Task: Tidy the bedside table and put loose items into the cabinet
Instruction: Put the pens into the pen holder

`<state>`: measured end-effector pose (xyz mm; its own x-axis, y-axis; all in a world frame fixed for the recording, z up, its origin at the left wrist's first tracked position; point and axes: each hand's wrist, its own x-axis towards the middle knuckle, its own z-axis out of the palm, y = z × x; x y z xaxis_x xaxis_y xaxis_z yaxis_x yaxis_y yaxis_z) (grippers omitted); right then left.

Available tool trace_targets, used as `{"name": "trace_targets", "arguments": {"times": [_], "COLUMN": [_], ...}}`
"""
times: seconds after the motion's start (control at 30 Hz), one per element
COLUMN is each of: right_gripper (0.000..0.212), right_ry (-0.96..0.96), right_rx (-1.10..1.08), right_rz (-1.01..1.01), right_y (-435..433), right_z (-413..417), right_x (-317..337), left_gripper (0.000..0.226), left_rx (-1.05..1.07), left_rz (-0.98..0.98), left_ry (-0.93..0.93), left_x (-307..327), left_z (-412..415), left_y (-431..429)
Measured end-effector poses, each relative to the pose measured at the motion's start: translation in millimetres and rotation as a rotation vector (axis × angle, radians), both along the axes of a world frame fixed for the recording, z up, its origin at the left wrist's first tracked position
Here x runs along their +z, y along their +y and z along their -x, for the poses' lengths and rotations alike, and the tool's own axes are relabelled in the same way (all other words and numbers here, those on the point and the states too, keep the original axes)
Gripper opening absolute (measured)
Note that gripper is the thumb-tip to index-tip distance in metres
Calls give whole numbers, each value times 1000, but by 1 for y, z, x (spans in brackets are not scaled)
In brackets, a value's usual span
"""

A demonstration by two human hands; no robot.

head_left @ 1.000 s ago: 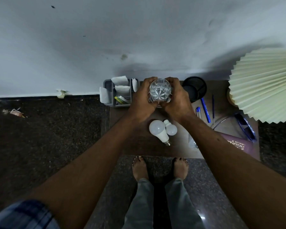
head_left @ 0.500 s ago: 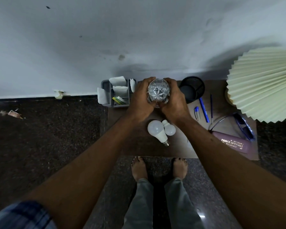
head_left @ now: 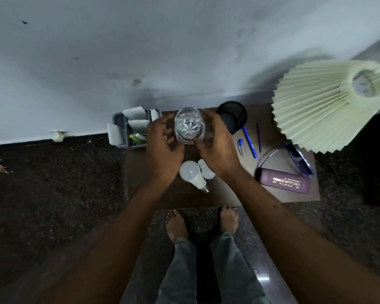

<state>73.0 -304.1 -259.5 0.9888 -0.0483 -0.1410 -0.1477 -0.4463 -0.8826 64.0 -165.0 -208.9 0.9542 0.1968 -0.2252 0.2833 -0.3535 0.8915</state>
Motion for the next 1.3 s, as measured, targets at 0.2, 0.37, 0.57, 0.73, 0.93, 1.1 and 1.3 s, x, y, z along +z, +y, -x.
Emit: {"name": "trace_targets", "arguments": {"times": [0.2,0.37,0.57,0.73,0.93,1.1,1.3], "right_gripper": [48,26,22,19,13,17,20], "right_ry": [-45,-34,84,135,211,286,326], "right_rx": [-152,-255,-385,-443,-451,-321,-189], "right_rz": [-103,-176,-191,-168,32,343,457], "right_y": [-15,-33,-72,-100,-125,-133,-128], "right_z": [32,53,81,101,90,59,25], "right_x": [14,16,2,-9,-22,-32,-39], "left_gripper": [43,40,32,26,18,8,6], "left_rx": [-9,-77,-149,-222,-158,-71,-6], "left_rz": [9,79,127,127,35,-40,-227], "left_ry": [-31,78,224,279,330,400,448], "left_x": [9,-8,-28,-47,-71,-90,-111], "left_z": [33,54,62,61,45,18,-6], "left_y": [-22,-57,-96,-119,-135,-150,-162]}}
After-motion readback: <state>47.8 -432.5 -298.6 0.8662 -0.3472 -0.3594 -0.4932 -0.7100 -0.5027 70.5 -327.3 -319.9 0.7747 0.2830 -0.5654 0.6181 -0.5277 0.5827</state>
